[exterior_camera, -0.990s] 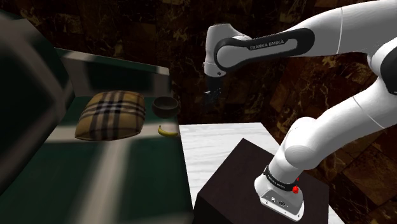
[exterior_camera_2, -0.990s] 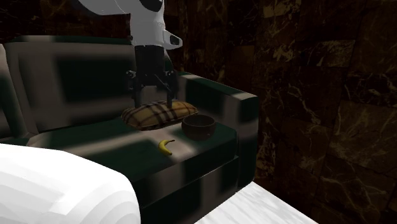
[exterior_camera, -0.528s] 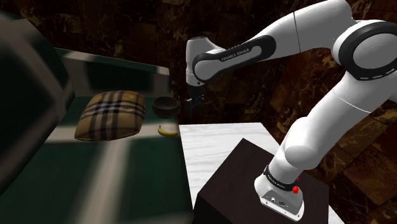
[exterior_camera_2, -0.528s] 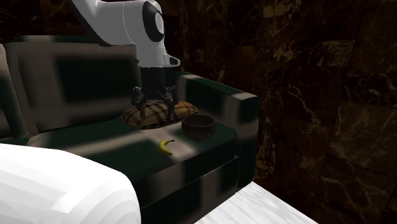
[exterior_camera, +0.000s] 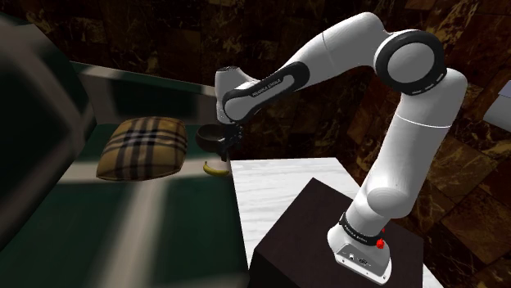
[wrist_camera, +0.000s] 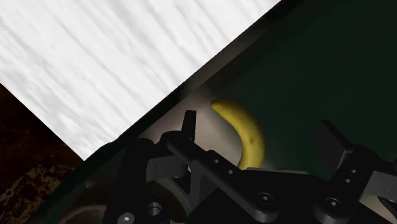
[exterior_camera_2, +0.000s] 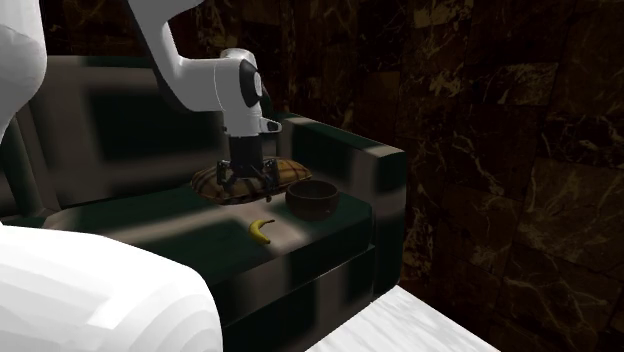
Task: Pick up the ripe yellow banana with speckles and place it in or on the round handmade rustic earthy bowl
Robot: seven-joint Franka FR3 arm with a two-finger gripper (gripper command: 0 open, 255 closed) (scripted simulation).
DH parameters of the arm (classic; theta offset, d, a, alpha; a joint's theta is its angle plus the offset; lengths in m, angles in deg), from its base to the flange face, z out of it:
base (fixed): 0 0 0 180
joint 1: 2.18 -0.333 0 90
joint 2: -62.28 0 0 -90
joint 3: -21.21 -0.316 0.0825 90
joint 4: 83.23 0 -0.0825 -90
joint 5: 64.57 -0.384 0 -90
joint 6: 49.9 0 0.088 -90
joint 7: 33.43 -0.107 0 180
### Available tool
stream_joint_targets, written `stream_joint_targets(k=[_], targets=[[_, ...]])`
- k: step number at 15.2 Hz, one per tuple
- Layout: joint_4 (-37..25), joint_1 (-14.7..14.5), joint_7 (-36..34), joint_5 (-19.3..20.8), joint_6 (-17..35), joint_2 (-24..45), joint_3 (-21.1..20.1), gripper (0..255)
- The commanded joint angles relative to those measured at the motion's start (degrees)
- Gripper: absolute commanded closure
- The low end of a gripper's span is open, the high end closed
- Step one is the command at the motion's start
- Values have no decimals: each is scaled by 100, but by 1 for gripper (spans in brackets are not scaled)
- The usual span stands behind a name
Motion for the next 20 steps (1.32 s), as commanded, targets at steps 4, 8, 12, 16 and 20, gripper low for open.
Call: stream_joint_targets(k=[4, 8, 12, 16, 20], targets=[[-916, -147, -272, 268, 233, 1160, 11, 0], [-1793, -294, -419, 440, 267, 2074, 65, 0], [-1898, -328, -456, 493, 442, 2356, 100, 0], [-1845, -337, -483, 537, 677, 2539, 130, 0], [-1839, -338, -487, 543, 710, 2566, 134, 0]])
